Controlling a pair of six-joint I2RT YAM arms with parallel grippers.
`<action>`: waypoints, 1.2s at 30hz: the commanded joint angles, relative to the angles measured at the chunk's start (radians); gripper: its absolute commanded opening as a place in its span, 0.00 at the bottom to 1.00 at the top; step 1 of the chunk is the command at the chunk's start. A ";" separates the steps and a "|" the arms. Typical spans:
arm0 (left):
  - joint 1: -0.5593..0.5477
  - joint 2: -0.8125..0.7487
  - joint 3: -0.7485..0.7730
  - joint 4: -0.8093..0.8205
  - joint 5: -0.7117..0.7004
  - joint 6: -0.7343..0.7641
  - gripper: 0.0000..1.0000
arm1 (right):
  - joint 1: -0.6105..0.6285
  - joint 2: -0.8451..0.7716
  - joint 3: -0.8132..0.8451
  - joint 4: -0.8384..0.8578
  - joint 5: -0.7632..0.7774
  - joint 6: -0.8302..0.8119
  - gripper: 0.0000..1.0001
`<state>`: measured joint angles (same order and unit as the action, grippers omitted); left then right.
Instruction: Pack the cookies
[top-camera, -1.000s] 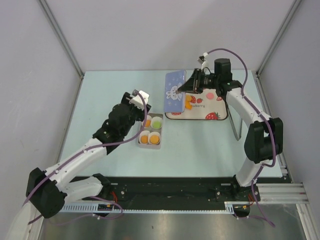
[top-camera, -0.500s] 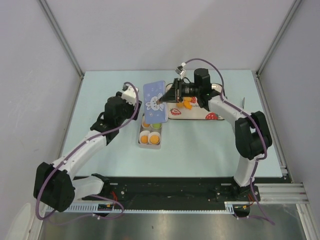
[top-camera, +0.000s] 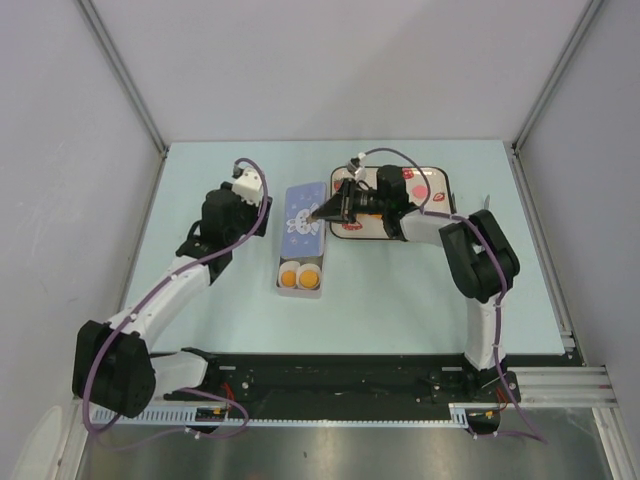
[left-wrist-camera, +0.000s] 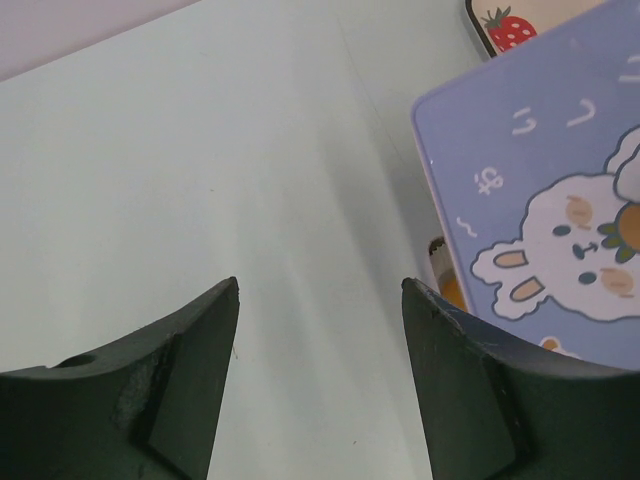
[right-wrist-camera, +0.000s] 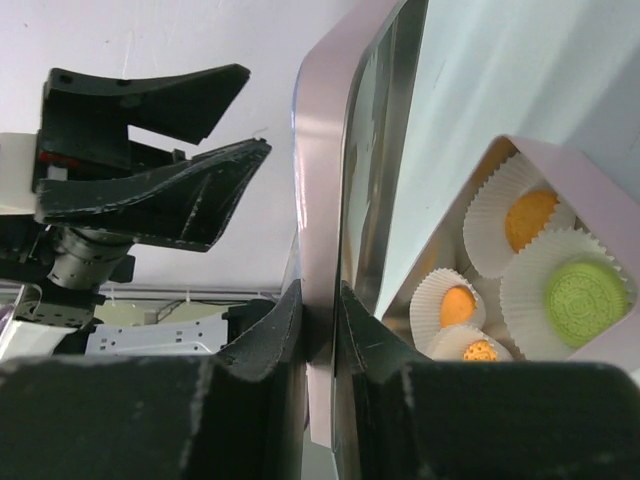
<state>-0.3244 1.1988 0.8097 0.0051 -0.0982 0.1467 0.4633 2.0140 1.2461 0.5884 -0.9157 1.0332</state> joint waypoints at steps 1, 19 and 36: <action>0.007 0.018 -0.017 0.053 -0.008 -0.013 0.71 | 0.031 0.035 -0.025 0.188 0.051 0.076 0.00; 0.007 0.090 -0.053 0.065 -0.015 -0.009 0.70 | 0.081 0.091 -0.115 0.310 0.080 0.177 0.00; 0.007 0.111 -0.061 0.029 -0.006 -0.012 0.70 | 0.118 0.057 -0.198 0.369 0.112 0.195 0.00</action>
<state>-0.3237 1.3060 0.7509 0.0296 -0.1017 0.1467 0.5842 2.1075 1.0519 0.8738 -0.8185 1.2308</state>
